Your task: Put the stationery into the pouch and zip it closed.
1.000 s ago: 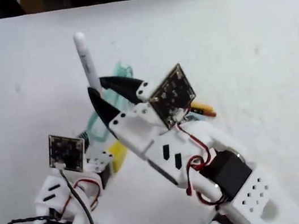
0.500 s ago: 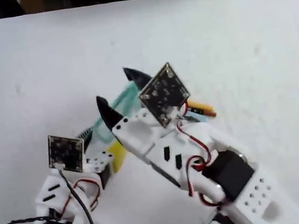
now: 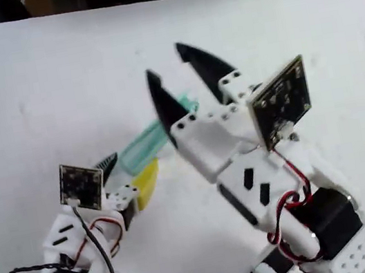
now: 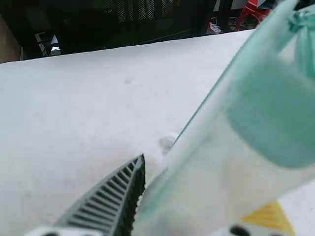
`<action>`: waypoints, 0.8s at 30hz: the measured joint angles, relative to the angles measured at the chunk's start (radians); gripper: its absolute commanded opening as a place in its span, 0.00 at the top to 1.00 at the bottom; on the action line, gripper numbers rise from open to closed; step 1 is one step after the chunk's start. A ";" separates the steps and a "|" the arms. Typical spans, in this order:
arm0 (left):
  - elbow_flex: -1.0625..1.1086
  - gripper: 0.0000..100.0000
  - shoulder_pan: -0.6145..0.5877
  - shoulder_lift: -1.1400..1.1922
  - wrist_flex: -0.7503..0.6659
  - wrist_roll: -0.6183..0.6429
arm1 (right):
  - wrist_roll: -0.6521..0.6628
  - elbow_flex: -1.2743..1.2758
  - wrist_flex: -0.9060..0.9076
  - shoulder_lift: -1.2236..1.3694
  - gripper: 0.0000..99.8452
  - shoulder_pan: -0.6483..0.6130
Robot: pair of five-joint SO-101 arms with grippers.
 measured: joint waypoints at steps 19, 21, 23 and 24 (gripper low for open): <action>0.000 0.92 -0.035 0.011 0.000 0.002 | 0.310 0.000 0.373 0.554 0.83 0.358; 0.000 0.92 -0.078 0.012 0.000 0.006 | 0.385 0.000 0.384 0.637 0.83 0.356; 0.002 0.92 -0.101 0.012 -0.009 0.006 | 0.434 0.000 0.385 0.710 0.83 0.345; 0.002 0.92 -0.104 0.012 -0.014 0.006 | 0.448 0.000 0.379 0.744 0.83 0.339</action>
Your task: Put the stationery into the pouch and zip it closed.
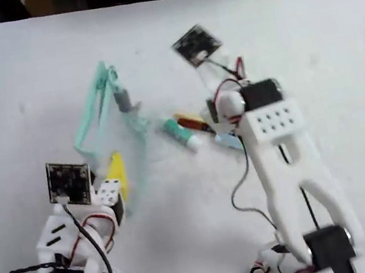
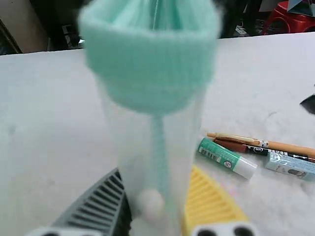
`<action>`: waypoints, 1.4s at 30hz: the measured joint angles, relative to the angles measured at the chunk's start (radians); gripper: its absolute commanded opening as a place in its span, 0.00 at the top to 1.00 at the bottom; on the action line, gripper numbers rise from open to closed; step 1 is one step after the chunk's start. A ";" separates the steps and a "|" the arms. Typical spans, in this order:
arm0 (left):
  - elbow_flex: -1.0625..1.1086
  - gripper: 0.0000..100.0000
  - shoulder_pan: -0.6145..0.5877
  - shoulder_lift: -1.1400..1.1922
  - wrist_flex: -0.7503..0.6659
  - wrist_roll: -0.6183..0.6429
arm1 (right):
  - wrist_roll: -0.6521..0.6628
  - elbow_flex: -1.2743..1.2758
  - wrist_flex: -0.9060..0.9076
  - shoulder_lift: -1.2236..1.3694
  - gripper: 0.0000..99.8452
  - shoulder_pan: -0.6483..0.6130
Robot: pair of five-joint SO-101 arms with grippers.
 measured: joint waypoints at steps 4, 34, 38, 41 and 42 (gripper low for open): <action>0.000 0.92 -0.006 0.000 -0.002 0.000 | 0.021 -0.002 -0.078 0.135 0.83 -0.028; 0.000 0.92 -0.006 0.002 -0.003 0.000 | 0.025 -0.241 -0.224 0.640 0.83 0.006; 0.000 0.92 -0.006 0.002 -0.003 0.000 | 0.025 -0.261 -0.219 0.667 0.83 0.011; 0.000 0.92 -0.006 0.002 -0.003 0.000 | 0.025 -0.267 -0.216 0.686 0.83 0.014; 0.000 0.92 -0.006 0.002 -0.003 0.000 | 0.025 -0.273 -0.216 0.692 0.83 0.018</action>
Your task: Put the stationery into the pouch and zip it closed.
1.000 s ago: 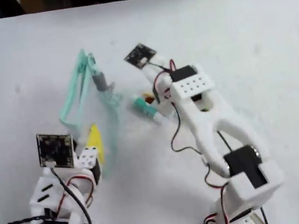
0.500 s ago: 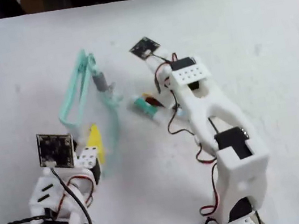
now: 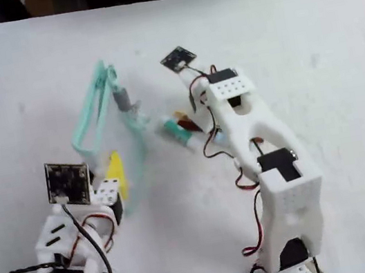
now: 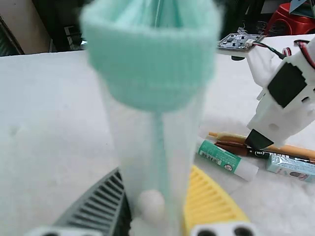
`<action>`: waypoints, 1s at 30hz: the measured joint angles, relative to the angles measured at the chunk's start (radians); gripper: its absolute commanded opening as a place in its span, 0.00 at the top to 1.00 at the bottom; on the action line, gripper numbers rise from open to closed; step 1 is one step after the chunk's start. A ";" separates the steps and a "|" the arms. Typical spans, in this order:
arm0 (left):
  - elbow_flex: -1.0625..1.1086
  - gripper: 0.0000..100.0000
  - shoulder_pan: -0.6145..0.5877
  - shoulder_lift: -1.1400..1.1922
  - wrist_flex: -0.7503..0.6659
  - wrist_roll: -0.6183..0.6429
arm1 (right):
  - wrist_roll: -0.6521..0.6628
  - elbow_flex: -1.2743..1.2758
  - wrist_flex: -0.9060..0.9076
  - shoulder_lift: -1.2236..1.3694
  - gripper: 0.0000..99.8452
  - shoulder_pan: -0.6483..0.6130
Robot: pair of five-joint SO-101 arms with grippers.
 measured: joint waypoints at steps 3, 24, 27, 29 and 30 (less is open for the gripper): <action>0.000 0.92 0.000 0.000 0.000 0.000 | 0.000 -0.026 0.005 0.028 0.83 0.015; 0.000 0.92 0.000 0.000 0.000 -0.002 | -0.052 -0.284 0.144 0.186 0.98 0.052; 0.000 0.92 0.000 0.000 0.000 -0.002 | -0.068 -0.361 0.250 0.190 0.98 0.075; 0.000 0.90 0.000 0.000 0.000 0.000 | -0.086 -0.427 0.344 0.167 0.98 0.098; 0.000 0.88 0.000 0.000 0.000 0.000 | -0.097 -0.466 0.388 0.149 0.98 0.107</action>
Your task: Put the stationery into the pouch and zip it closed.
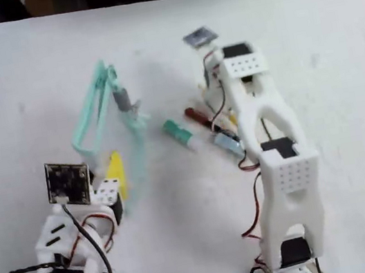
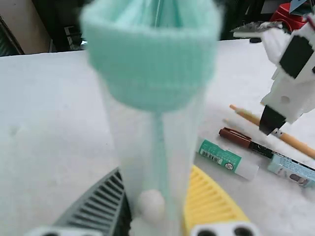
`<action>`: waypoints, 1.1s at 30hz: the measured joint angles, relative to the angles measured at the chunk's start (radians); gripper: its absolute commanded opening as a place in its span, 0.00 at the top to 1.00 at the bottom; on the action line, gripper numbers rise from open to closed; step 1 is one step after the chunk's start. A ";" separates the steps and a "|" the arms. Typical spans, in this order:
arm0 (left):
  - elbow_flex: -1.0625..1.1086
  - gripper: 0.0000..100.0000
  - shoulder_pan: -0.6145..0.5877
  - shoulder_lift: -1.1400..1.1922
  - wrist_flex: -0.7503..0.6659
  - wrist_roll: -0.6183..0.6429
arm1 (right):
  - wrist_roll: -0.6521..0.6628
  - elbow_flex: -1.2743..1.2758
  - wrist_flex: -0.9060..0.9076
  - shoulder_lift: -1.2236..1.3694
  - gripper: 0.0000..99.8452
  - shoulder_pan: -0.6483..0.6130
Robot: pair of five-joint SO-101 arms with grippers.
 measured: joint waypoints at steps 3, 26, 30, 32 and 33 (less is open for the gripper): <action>0.000 0.83 0.006 0.000 0.000 -0.003 | -0.018 -0.107 0.120 -0.066 0.98 0.012; 0.017 0.82 0.040 -0.018 -0.002 -0.005 | -0.025 0.068 0.285 -1.079 0.98 -0.199; 0.017 0.82 0.043 -0.018 -0.002 -0.005 | -0.023 0.075 0.282 -1.218 0.98 -0.325; 0.017 0.82 0.043 -0.018 -0.002 -0.005 | -0.023 0.075 0.264 -1.250 0.98 -0.361; 0.017 0.82 0.043 -0.018 -0.002 -0.005 | -0.025 0.075 0.253 -1.260 0.98 -0.371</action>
